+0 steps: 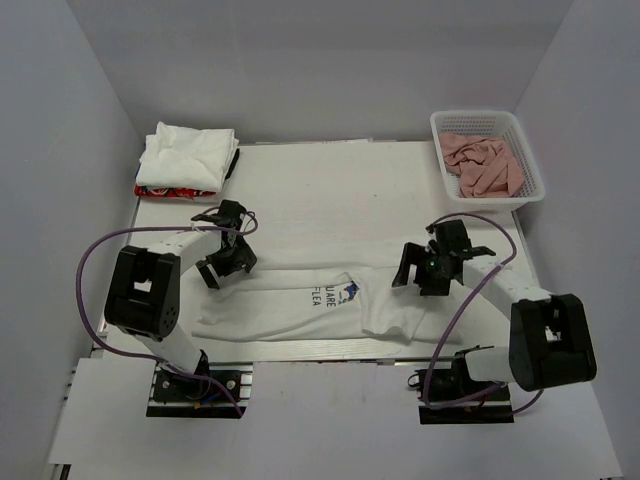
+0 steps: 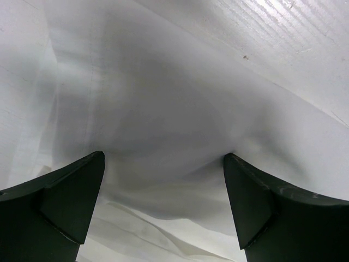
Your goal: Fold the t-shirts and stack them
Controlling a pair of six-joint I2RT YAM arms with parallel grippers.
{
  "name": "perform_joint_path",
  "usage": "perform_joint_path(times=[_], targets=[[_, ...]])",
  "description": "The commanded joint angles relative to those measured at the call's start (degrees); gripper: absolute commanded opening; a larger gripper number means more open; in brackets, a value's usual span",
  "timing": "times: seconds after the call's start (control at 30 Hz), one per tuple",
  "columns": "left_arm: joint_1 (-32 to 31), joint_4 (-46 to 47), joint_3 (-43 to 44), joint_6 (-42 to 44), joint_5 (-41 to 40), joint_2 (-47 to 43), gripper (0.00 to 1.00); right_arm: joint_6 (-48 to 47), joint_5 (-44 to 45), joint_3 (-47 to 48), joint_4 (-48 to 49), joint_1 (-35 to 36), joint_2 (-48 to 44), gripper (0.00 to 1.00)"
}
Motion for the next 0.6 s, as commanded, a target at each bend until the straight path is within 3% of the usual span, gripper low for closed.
perform_joint_path(times=[0.0,0.13,0.33,0.37,0.43,0.5,0.57], targets=[[0.5,-0.3,0.1,-0.5,-3.7,2.6,1.0,1.3,2.8,1.9,3.6,-0.1,5.3,0.9],[-0.1,-1.7,-1.2,-1.2,-3.0,3.2,1.0,2.2,7.0,9.6,5.8,-0.6,17.7,0.9],[-1.3,-5.0,-1.5,-2.4,0.1,2.2,1.0,0.3,6.0,34.6,1.1,-3.5,40.8,0.9],[-1.3,-5.0,-2.4,-3.6,2.0,1.7,1.0,0.3,5.5,43.4,0.1,-3.7,42.7,0.9],[-2.1,-5.0,-5.3,-4.1,5.0,0.7,1.0,-2.1,5.3,51.4,-1.4,-3.6,49.1,0.9],[-5.2,-2.4,-9.7,-4.1,15.3,-2.1,1.0,-4.7,5.6,60.4,-0.8,-3.4,54.1,0.9],[-7.7,-1.7,-12.8,-4.1,18.6,-4.4,1.0,-7.2,3.0,68.8,-1.6,-2.9,58.2,0.9]])
